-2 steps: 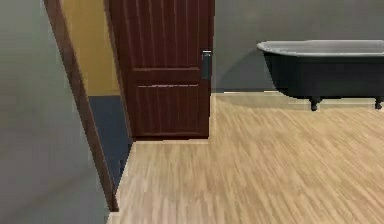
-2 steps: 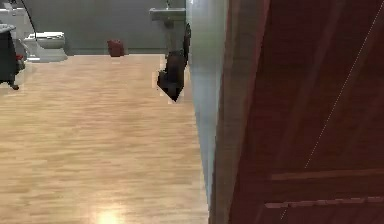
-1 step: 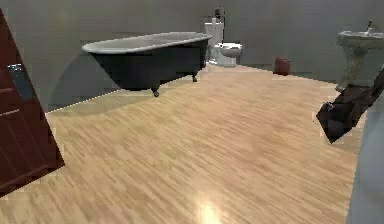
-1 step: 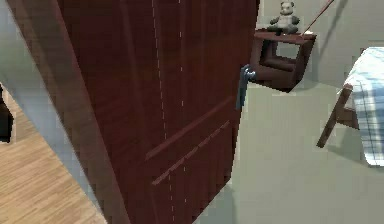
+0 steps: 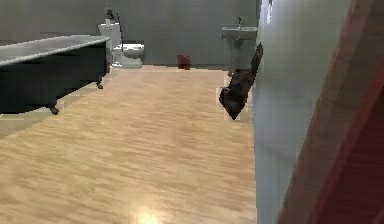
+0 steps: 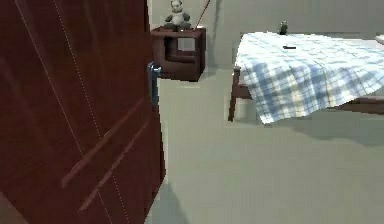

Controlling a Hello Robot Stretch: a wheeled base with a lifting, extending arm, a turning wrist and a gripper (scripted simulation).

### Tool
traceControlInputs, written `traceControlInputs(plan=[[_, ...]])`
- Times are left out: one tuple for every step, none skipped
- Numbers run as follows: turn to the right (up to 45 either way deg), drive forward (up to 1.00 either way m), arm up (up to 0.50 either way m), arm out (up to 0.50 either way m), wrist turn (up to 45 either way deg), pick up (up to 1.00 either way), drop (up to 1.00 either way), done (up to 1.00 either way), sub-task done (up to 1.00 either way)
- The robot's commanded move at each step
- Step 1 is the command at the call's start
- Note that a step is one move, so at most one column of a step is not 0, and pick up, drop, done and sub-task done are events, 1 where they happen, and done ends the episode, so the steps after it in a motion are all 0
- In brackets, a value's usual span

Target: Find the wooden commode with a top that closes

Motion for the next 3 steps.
traceControlInputs(plan=[[0.0, 0.70, 0.00, 0.00, 0.0, 0.00, 0.00, 0.00, 0.00], [15.0, 0.00, 0.00, 0.00, 0.0, 0.00, 0.00, 0.00, 0.00], [0.0, 0.80, 0.00, 0.00, 0.0, 0.00, 0.00, 0.00, 0.00]])
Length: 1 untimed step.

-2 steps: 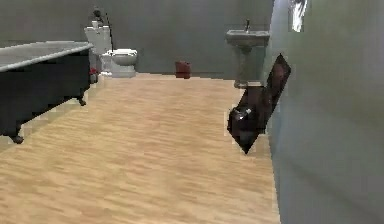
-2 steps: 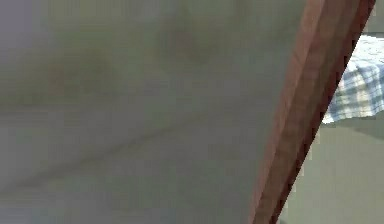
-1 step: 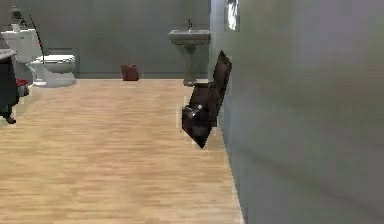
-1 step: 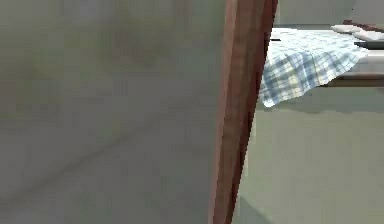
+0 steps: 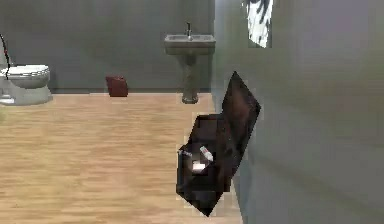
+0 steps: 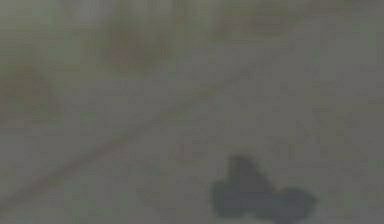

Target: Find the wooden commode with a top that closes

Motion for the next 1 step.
traceControlInputs(plan=[[0.0, 0.00, 0.00, 0.00, 0.0, 0.00, 0.00, 1.00, 0.00]])
